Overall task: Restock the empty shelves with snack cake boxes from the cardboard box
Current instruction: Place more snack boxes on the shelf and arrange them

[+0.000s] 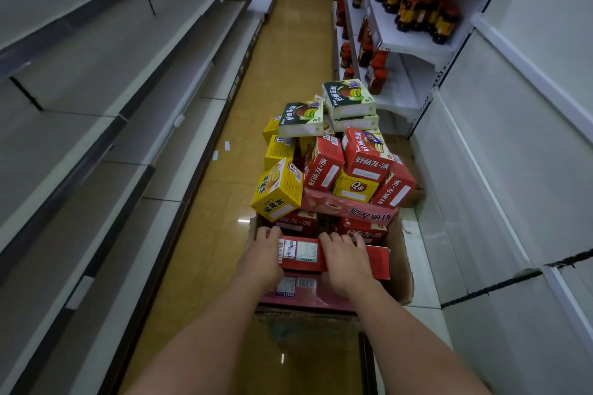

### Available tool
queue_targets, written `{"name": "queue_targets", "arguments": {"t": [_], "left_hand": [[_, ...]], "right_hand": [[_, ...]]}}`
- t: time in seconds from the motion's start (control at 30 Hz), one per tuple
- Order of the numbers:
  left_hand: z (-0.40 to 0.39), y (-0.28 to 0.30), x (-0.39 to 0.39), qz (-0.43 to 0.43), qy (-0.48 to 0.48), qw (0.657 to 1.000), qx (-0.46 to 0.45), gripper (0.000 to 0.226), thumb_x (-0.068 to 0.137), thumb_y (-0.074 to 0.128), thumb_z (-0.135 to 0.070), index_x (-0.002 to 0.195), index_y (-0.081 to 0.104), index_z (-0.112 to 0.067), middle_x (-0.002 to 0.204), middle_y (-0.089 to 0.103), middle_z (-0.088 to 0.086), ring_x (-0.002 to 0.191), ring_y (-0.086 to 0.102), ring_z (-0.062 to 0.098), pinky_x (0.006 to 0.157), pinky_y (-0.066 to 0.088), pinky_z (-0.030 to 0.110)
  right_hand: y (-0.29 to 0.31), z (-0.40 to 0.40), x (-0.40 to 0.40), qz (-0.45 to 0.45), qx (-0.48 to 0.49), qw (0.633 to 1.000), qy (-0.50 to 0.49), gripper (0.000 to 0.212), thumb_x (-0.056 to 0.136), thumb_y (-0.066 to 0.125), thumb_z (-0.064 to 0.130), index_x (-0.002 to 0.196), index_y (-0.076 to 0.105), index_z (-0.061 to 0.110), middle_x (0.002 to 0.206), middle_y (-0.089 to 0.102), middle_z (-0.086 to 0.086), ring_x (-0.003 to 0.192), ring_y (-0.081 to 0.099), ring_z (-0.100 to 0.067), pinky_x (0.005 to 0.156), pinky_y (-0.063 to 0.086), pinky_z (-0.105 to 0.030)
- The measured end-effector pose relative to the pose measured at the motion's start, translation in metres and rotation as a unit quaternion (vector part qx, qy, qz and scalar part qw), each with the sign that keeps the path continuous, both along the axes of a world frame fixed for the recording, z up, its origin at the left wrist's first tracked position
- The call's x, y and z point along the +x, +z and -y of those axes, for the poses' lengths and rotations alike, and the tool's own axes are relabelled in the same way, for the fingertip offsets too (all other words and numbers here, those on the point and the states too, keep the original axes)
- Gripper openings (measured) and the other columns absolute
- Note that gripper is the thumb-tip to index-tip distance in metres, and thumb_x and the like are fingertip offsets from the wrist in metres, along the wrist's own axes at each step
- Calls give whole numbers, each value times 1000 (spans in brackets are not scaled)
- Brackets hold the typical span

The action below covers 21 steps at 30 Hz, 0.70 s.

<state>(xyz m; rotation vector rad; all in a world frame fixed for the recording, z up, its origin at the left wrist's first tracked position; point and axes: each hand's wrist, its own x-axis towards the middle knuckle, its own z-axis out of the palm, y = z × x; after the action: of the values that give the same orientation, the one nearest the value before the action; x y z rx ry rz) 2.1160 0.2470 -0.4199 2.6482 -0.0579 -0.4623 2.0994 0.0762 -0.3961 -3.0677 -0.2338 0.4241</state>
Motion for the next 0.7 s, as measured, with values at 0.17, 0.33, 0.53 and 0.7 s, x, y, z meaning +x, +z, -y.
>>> {"name": "queue_targets", "arguments": {"t": [0.17,0.33,0.53,0.7], "left_hand": [[-4,19,3,35,4,999,-25,57,73,75,-18,114,37,-25,126,37,-2,115,44,14,84,54,35],[-9,46,6,45,5,998,-40,56,75,75,-25,118,39,-25,127,40,-4,115,46,15,89,51,38],[-28,90,8,70,46,991,-107,60,80,66,-21,134,39,-26,132,38,-3,107,50,17,87,49,37],[-59,115,-7,142,229,950,-159,91,82,68,-24,152,10,-34,156,22,2,137,33,27,104,41,45]], "right_hand": [[21,-1,0,3,17,1000,5,68,81,64,32,138,30,20,133,44,-1,130,39,-23,119,8,-45],[55,0,1,-19,33,999,5,72,79,65,34,139,29,21,136,44,-3,129,39,-25,116,14,-45],[100,-16,6,-24,123,992,-9,62,75,66,33,131,40,26,128,51,-2,120,47,-27,97,36,-39],[124,-43,9,-60,308,946,-81,63,76,72,32,133,45,24,120,54,0,110,54,-22,93,45,-36]]}}
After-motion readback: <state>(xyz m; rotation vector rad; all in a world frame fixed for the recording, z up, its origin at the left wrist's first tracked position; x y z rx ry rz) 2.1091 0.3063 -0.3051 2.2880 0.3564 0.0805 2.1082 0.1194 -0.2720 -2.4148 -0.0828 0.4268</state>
